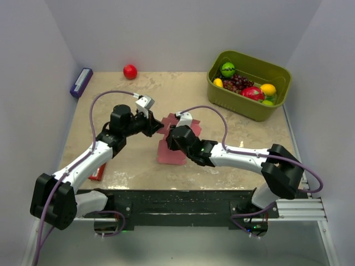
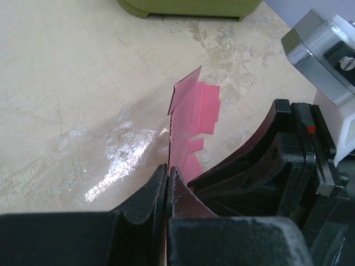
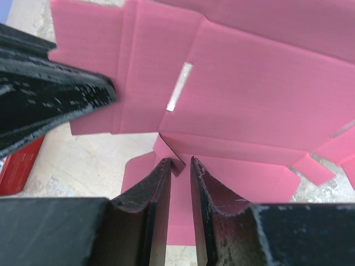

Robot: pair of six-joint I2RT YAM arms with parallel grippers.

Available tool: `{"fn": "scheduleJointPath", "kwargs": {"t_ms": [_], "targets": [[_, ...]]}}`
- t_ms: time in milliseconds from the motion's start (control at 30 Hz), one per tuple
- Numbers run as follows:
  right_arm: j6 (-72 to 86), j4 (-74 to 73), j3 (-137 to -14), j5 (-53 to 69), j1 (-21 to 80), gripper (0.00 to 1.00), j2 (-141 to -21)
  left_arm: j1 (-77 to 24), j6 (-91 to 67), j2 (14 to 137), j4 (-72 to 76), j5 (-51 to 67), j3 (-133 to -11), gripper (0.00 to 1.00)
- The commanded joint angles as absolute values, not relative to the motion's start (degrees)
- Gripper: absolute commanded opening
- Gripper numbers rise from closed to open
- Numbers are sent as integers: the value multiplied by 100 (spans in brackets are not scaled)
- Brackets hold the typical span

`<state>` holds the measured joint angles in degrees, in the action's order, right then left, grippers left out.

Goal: Fold the paper box

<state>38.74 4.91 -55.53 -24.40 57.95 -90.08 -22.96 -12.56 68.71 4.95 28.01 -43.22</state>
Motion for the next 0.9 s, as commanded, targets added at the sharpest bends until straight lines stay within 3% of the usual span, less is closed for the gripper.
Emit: {"fn": "scheduleJointPath", "kwargs": {"t_ms": [0, 300, 433, 533, 567, 667, 867], "targets": [[3586, 993, -5563, -2602, 5660, 25, -9149, -2443, -1230, 6899, 791, 3357, -4316, 0], [3384, 1064, -5450, -2672, 5651, 27, -9159, -2470, -1275, 6987, 749, 3464, -4333, 0], [3217, 731, -5221, -2610, 5651, 34, -8474, -2470, -950, 6908, 352, 2866, -4482, 0], [3356, 142, -4993, -2707, 5643, 47, -7692, -2470, -835, 6794, 229, 2593, -4456, 0], [3384, -120, -4923, -2698, 5634, 60, -7473, -2461, -809, 6742, 246, 2636, -4439, 0], [3112, -412, -4922, -2173, 5433, 75, -6865, -2470, -633, 6628, 255, 2917, -4403, 0], [2059, -895, -5097, -1037, 4658, 84, -6372, -2470, -167, 6478, 229, 3910, -4394, 0]]}}
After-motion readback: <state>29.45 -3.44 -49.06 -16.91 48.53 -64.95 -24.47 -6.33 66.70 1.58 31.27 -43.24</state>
